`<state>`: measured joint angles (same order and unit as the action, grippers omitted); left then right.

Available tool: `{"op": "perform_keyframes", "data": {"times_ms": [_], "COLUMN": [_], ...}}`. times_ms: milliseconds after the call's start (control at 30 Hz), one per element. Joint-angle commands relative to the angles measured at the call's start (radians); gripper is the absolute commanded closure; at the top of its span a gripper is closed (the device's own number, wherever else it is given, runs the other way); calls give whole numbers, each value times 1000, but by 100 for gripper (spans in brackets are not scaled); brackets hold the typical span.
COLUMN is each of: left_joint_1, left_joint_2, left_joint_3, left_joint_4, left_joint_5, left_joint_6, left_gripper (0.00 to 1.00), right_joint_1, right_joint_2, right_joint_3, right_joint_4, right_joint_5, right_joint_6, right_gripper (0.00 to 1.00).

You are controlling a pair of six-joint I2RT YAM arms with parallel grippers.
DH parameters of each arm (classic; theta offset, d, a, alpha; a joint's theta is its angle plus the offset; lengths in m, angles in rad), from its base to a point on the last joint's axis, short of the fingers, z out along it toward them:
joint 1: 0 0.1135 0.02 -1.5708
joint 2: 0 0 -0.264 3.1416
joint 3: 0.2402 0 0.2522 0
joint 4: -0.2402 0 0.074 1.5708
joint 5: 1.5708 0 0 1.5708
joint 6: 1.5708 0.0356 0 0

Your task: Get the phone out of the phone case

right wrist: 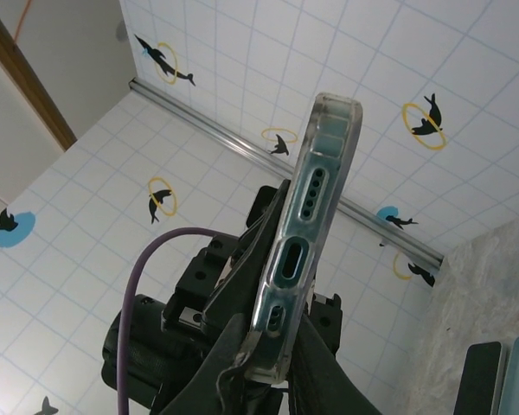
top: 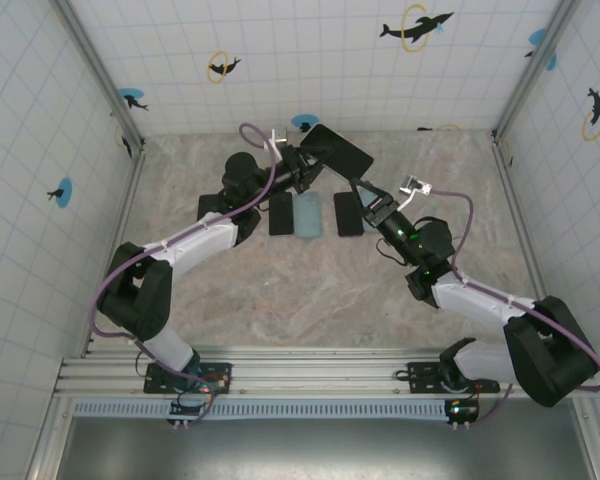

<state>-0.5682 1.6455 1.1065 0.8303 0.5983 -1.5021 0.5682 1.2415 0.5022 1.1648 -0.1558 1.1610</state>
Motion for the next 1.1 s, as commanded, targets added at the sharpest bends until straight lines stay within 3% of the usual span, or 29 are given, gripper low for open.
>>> {"op": "perform_keyframes", "data": {"times_ms": [0,800,1067], "left_joint_1": [7,1,-2], "left_joint_2": [-53,-50,-43], "left_joint_3": [16,-13,-2], "left_joint_4": [213,364,345], "left_joint_5": [-6,-31,-26], "left_joint_6": [-123,-269,-255], "left_gripper": [100,100,100], "right_joint_1": [-17,-109,-135], "right_joint_2": [-3,-7,5], "right_joint_3": [8,39,52], "right_joint_4": [-110,-187,-159], "right_joint_5": [-29,-132,-181], "right_joint_6": [-75,-216,-214], "right_gripper": [85,84,80]}}
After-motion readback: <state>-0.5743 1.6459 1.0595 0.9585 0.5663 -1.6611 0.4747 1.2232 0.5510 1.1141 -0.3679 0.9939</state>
